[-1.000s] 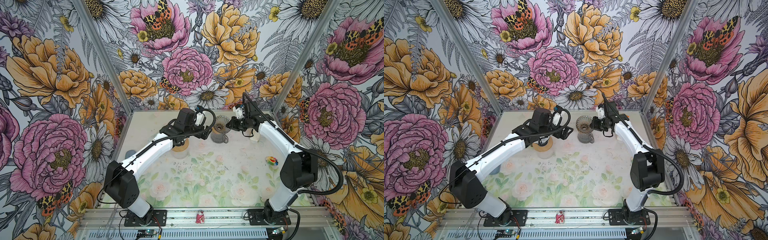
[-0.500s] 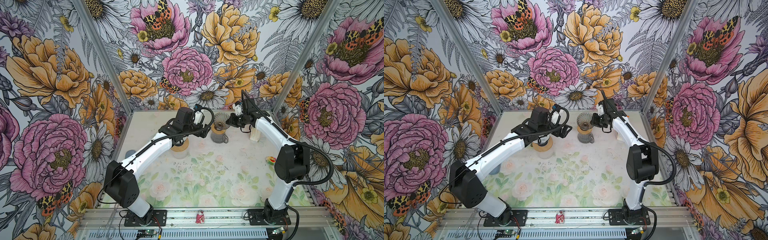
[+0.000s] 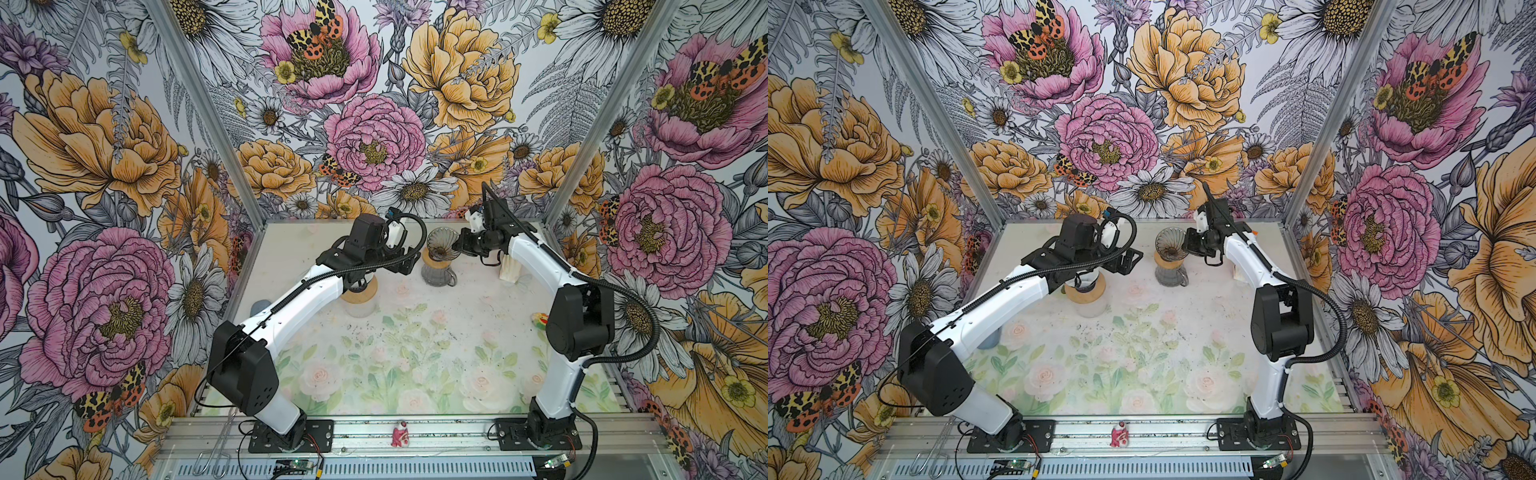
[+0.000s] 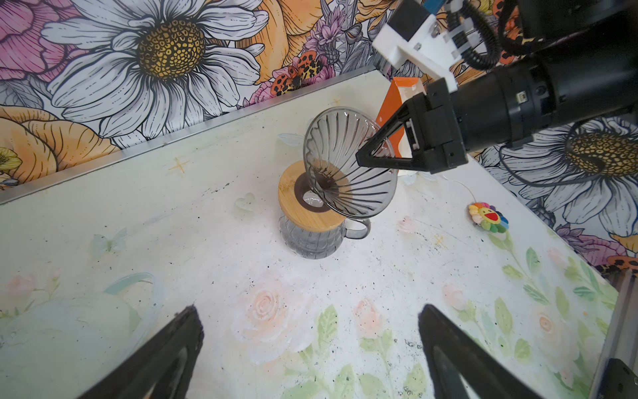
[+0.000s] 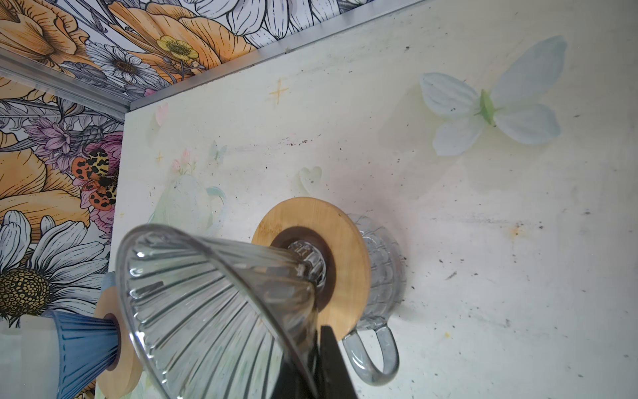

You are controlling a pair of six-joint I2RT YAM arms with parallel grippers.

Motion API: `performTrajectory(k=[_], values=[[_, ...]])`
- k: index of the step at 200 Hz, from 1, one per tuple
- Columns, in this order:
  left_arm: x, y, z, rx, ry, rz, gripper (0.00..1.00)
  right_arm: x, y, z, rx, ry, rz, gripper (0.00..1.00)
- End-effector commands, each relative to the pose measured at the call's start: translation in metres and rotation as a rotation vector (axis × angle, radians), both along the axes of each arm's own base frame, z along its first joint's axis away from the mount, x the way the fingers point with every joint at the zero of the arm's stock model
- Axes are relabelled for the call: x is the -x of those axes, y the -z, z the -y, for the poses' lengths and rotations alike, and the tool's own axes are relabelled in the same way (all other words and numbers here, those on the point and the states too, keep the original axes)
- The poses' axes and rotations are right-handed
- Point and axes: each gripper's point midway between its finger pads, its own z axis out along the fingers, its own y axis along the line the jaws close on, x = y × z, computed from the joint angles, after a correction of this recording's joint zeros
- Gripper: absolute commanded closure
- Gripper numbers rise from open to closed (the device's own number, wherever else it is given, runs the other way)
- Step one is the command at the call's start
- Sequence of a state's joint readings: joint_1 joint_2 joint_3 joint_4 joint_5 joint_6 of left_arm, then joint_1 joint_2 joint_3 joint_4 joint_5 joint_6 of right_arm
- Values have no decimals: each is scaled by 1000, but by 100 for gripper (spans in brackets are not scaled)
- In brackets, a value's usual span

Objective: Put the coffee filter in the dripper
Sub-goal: 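Carry the glass dripper with the right gripper over the ringed carafe, then lower the glass dripper into the bamboo ring with the right gripper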

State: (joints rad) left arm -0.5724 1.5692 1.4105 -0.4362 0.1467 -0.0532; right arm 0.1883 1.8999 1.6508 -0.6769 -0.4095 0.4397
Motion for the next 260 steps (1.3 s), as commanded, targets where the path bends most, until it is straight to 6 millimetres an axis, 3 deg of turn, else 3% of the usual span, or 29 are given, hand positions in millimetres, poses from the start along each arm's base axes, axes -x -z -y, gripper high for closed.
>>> performTrajectory(k=[1, 82, 129, 260], values=[[-6, -7, 1, 27, -2, 12, 1, -10, -3, -5, -25, -2, 13, 100], [-7, -3, 3, 26, 1, 3, 1, 9, 18, -2, -14, 12, -63, 100], [-7, -2, -1, 24, -5, 1, 1, 30, 33, 4, 36, -12, -145, 100], [-10, 4, -1, 29, 4, -17, 1, 89, 26, 7, 191, -255, -242, 100]])
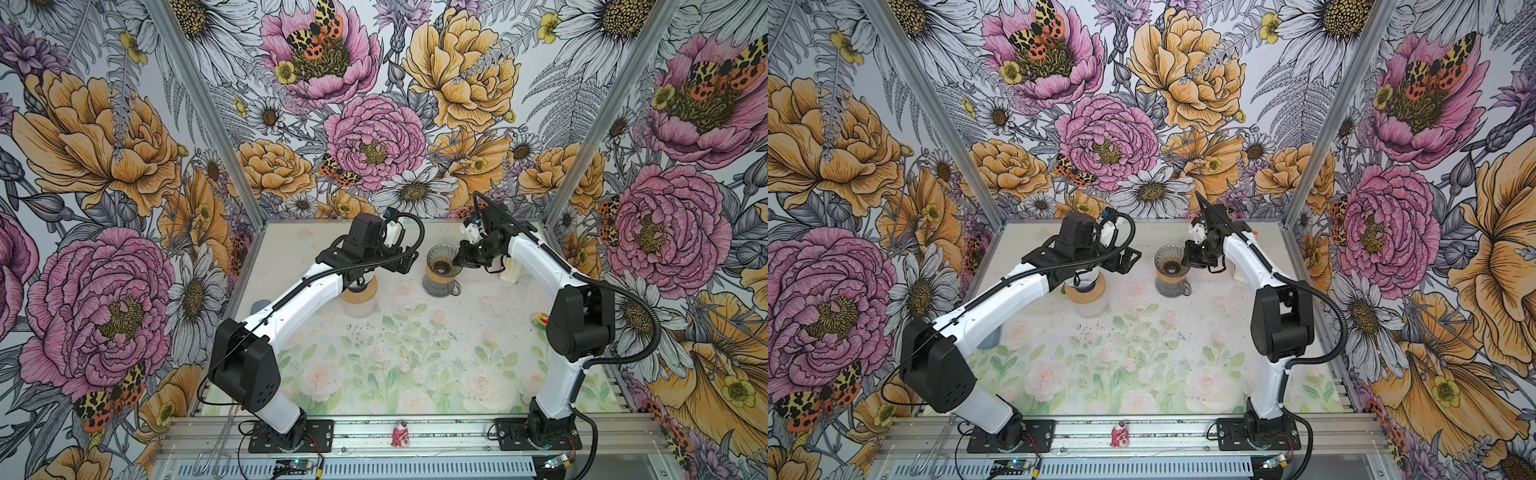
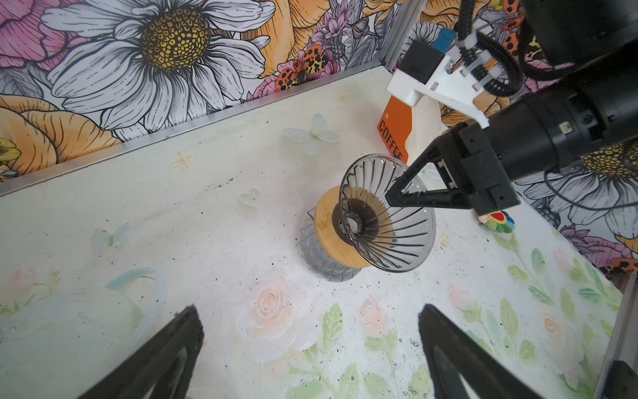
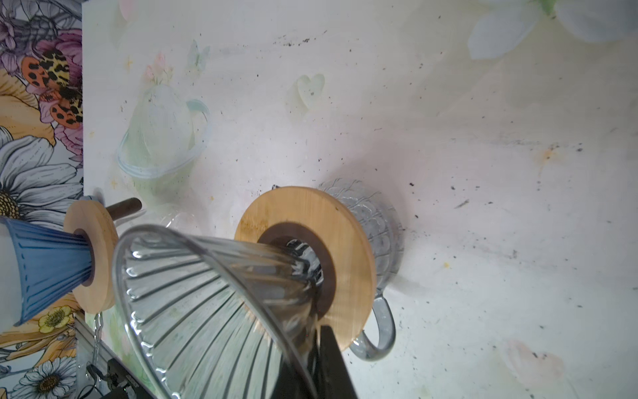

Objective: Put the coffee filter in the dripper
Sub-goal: 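Lower the glass dripper into the bamboo ring with the right gripper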

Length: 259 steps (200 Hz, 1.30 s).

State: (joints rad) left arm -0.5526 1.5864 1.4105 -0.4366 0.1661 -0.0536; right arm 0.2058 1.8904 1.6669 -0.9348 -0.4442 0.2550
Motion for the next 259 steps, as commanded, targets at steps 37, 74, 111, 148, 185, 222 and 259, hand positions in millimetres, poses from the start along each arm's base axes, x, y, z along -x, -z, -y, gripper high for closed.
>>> performTrajectory(k=[37, 74, 111, 148, 185, 222, 259], values=[[-4, -6, 3, 39, 15, 3, 1, 48, -1, 10, 113, -107, -99, 100], [-3, -5, 5, 44, 24, -3, 1, 60, -1, 9, 122, -132, -122, 100], [-3, -7, 8, 47, 27, -1, 1, 55, -4, 4, 115, -119, -107, 100], [-3, -10, 17, 58, 49, 0, 1, 50, -8, -8, 90, -135, -94, 100], [-3, -11, 22, 63, 61, -4, 1, 53, -3, -17, 55, -155, -123, 100], [-1, -14, 20, 63, 57, -2, 1, 57, -3, -29, 15, -190, -128, 99], [0, -13, 22, 65, 69, -14, 1, 47, -13, -34, -9, -170, -87, 98]])
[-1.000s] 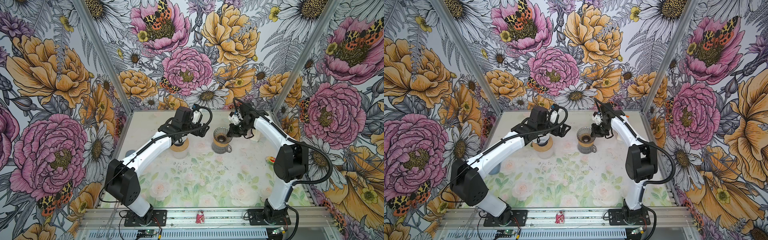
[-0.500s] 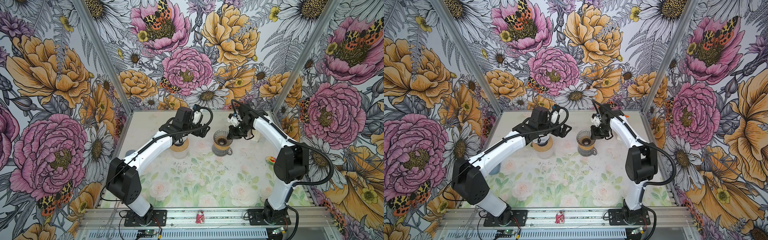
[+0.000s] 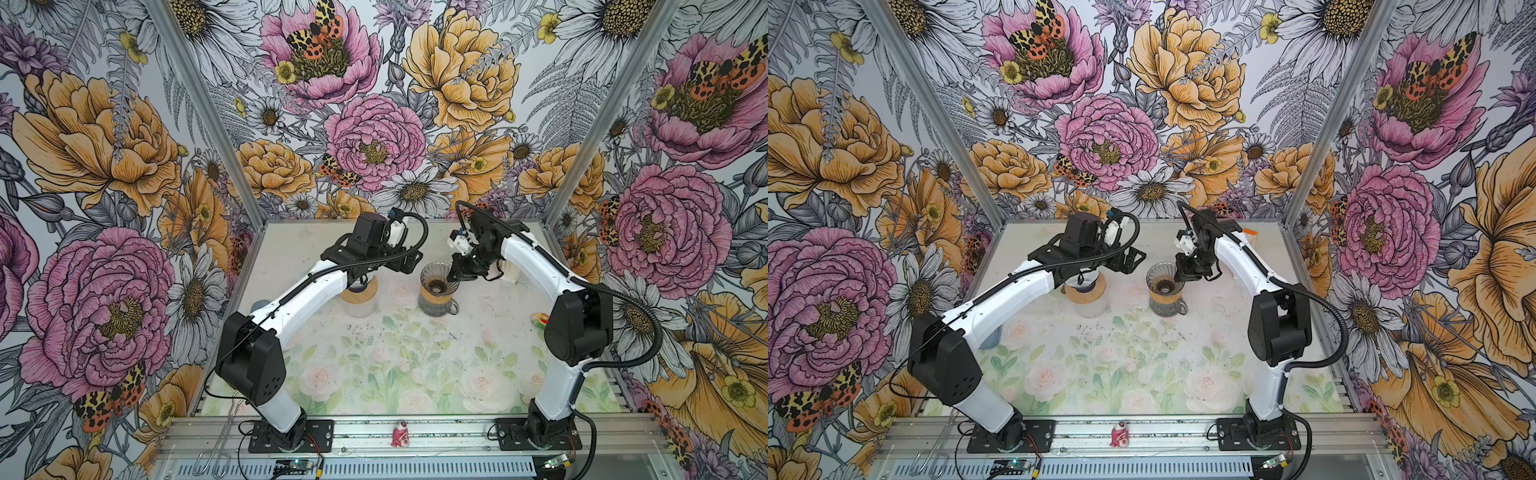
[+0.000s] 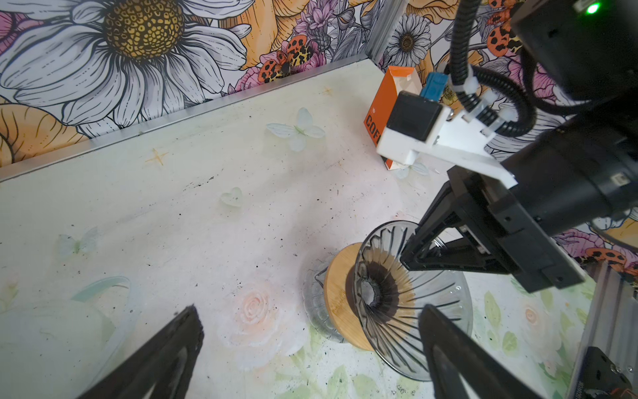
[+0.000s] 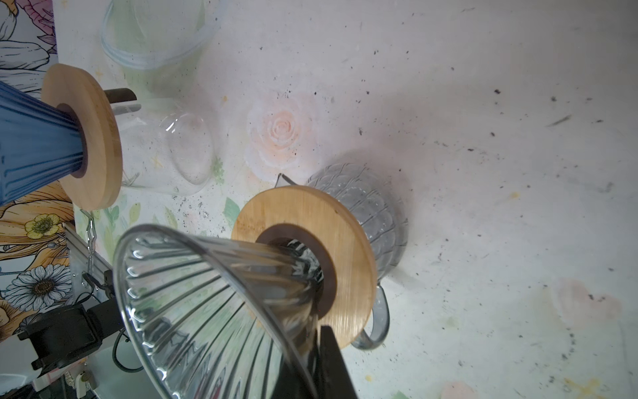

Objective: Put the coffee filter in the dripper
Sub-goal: 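Lower the glass dripper into the bamboo ring with the right gripper, then move the left gripper to the dripper rim while the right gripper holds it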

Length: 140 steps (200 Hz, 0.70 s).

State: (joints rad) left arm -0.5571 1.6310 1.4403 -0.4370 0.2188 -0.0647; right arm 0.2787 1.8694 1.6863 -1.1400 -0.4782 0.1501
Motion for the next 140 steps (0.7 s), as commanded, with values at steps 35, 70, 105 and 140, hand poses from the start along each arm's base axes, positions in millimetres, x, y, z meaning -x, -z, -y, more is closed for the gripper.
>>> performTrajectory(k=[35, 70, 105, 140], values=[[3, -20, 9, 41, 35, 15, 1, -15, -26, -10, -48, 23, 71, 85], [5, -23, 14, 31, 66, -9, 1, -20, -38, -11, -59, 37, 108, 81], [7, -22, 18, 22, 75, -18, 1, -22, -38, -6, -28, 57, 120, 73], [14, -8, 19, 7, 71, -66, 4, -24, -44, 11, 70, 94, 189, 70]])
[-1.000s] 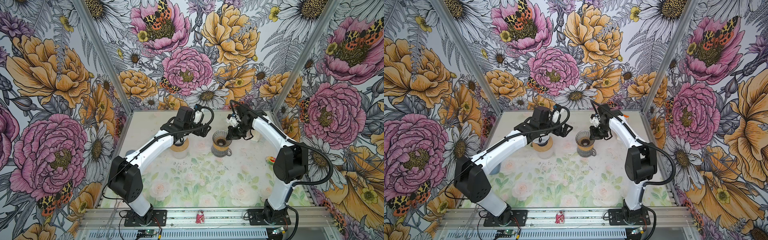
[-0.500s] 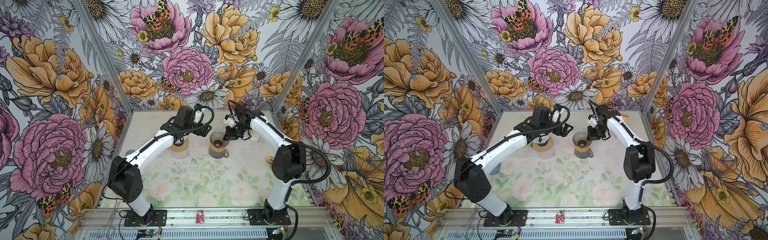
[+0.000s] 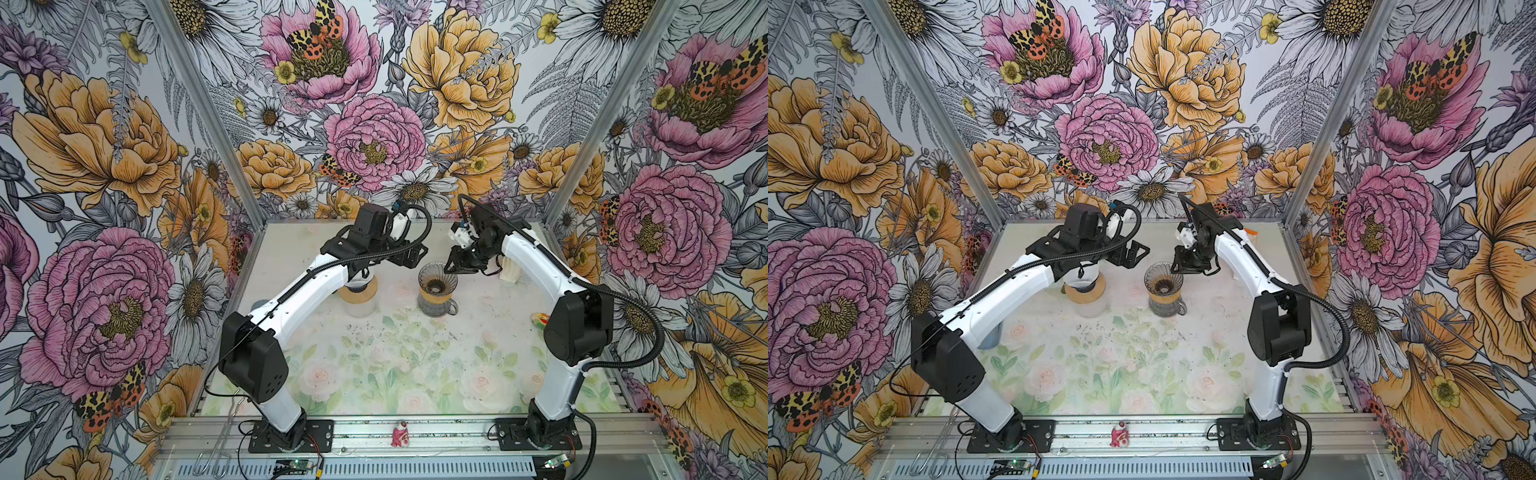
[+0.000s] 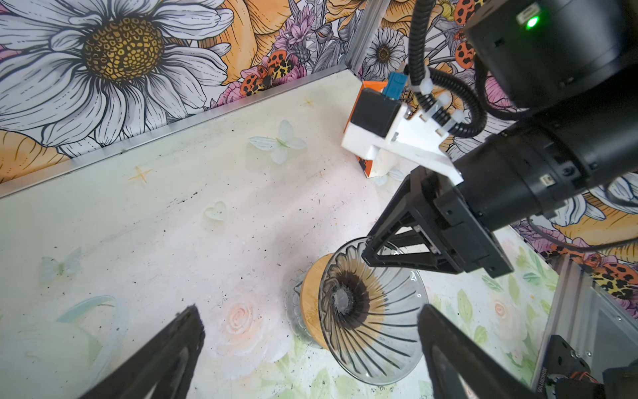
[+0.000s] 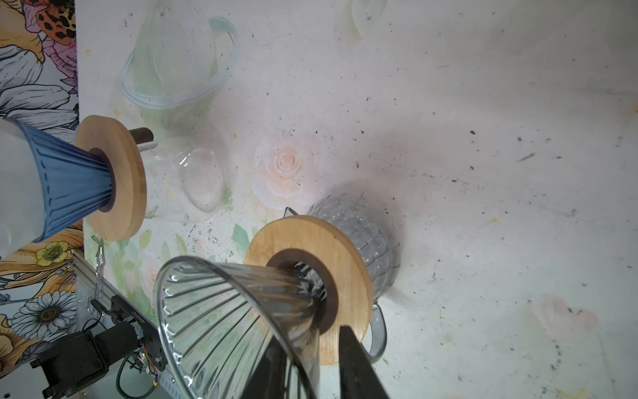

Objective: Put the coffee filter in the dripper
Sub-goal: 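Move the left gripper to the dripper rim while the right gripper holds it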

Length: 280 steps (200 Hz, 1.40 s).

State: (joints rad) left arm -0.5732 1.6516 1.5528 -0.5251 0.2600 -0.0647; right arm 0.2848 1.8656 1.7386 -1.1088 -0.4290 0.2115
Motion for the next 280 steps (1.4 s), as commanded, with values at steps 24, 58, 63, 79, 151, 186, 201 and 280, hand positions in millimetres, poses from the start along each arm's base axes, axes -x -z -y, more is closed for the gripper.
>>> performTrajectory(k=[24, 58, 63, 79, 151, 186, 201, 280], values=[[13, 30, 6, -30, 11, -96, 8, -5, -33, 17, 85, 60, 164, 70], [17, 46, 13, -30, 5, -150, 15, 0, -38, 15, 64, 74, 204, 70], [18, 47, 14, -33, 8, -151, 16, 1, -38, 15, 62, 75, 206, 70], [18, 50, 16, -39, 10, -155, 19, 5, -36, 14, 49, 76, 204, 70], [27, 72, 19, -39, 54, -239, 33, 21, -16, 5, -38, 98, 172, 68], [31, 85, 22, -44, 75, -292, 38, 17, -15, 3, -55, 104, 178, 68], [33, 90, 24, -47, 87, -312, 39, 16, -13, 2, -56, 105, 172, 69], [28, 94, 27, -52, 99, -337, 53, 17, -9, 4, -41, 110, 166, 75]])
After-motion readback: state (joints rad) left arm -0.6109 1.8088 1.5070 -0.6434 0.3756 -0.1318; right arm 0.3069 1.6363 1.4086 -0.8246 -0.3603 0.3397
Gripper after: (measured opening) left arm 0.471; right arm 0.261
